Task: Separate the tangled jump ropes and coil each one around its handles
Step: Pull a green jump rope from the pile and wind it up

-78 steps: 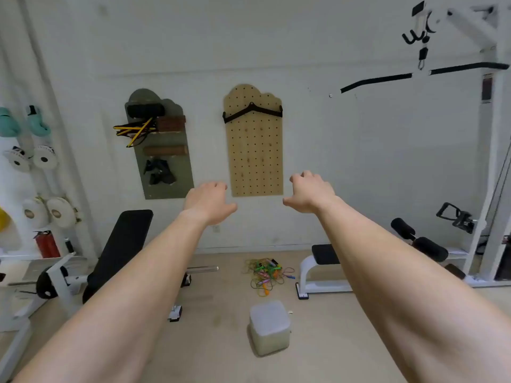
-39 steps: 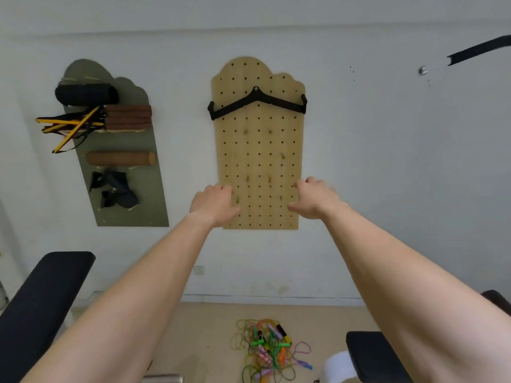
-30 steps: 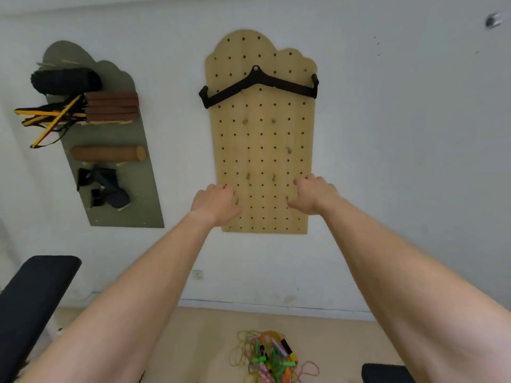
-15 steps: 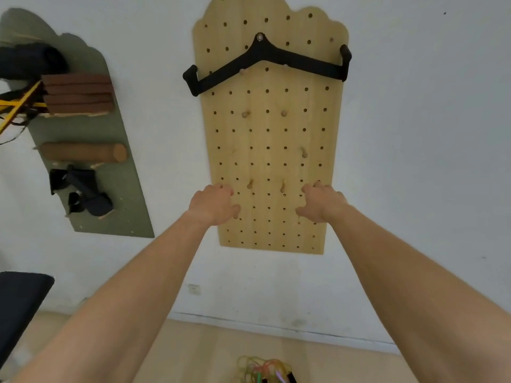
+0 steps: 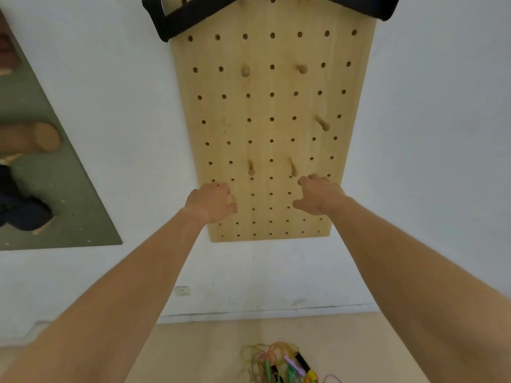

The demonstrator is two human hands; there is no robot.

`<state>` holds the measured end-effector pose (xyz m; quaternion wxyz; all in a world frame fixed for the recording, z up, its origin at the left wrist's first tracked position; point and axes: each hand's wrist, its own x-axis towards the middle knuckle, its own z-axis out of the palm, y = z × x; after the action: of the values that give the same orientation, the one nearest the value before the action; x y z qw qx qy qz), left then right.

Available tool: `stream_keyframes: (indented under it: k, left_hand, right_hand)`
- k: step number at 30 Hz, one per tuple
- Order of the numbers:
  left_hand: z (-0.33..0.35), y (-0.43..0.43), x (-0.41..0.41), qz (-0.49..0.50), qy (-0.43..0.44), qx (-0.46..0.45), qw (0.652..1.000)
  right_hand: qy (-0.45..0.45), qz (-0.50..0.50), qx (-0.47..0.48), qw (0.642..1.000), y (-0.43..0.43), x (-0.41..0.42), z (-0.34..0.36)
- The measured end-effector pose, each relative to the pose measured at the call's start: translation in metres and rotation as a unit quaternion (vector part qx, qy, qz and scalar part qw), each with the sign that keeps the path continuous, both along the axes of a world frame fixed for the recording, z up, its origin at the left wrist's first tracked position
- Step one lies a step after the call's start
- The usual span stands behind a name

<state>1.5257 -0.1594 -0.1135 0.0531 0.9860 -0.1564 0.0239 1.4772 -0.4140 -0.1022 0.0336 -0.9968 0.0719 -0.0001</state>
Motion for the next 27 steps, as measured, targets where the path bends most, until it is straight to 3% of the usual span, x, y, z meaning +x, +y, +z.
stream_keyframes:
  k: [5,9,27]
  left_hand:
    - [-0.049,-0.007,0.019,0.001,0.032,-0.001,0.999]
    - [-0.138,-0.032,0.022,0.008,0.073,-0.025,0.997]
    - [-0.757,-0.094,-0.018,0.013,0.292,0.037,0.956]
  right_hand:
    - [0.020,0.014,0.011,1.000,-0.003,0.029,-0.052]
    - [0.046,0.038,0.036,0.998,-0.011,0.039,-0.150]
    - [0.270,0.061,0.050,0.960,-0.037,0.031,-0.758]
